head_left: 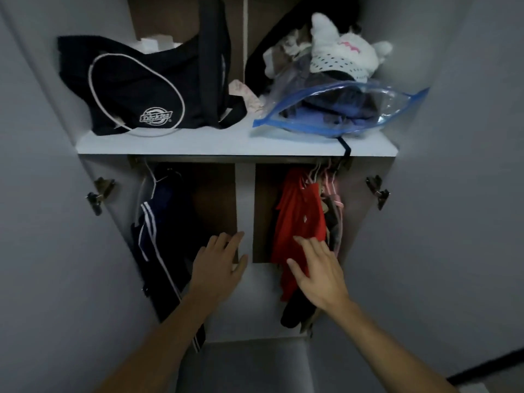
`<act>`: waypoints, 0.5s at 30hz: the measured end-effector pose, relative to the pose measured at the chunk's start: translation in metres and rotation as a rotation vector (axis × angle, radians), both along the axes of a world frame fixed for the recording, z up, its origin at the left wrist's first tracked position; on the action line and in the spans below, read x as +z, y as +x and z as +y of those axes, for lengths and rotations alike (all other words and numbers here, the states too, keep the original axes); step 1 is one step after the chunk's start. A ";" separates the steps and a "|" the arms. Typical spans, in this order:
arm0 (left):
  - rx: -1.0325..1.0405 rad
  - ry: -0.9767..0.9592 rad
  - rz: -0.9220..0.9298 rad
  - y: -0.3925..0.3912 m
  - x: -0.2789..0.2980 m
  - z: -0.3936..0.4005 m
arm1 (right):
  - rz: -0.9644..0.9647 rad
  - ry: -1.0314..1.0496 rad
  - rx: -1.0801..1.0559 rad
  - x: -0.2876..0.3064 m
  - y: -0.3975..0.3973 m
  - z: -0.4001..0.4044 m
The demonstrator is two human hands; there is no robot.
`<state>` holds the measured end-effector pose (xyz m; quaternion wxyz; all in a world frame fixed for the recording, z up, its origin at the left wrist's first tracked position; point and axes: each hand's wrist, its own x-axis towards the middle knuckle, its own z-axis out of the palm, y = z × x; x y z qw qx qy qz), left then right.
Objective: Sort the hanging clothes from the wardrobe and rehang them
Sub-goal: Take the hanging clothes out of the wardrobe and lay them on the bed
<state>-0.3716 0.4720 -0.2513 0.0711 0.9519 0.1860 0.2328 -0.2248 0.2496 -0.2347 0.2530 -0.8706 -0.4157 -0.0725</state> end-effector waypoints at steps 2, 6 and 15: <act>-0.053 -0.021 -0.004 0.032 -0.003 0.003 | 0.018 0.017 -0.065 -0.003 0.022 -0.004; -0.105 -0.039 0.029 0.087 -0.004 0.012 | 0.038 0.024 -0.146 -0.006 0.069 0.003; -0.178 -0.241 0.160 0.182 -0.010 0.008 | 0.121 0.006 -0.263 -0.011 0.144 0.027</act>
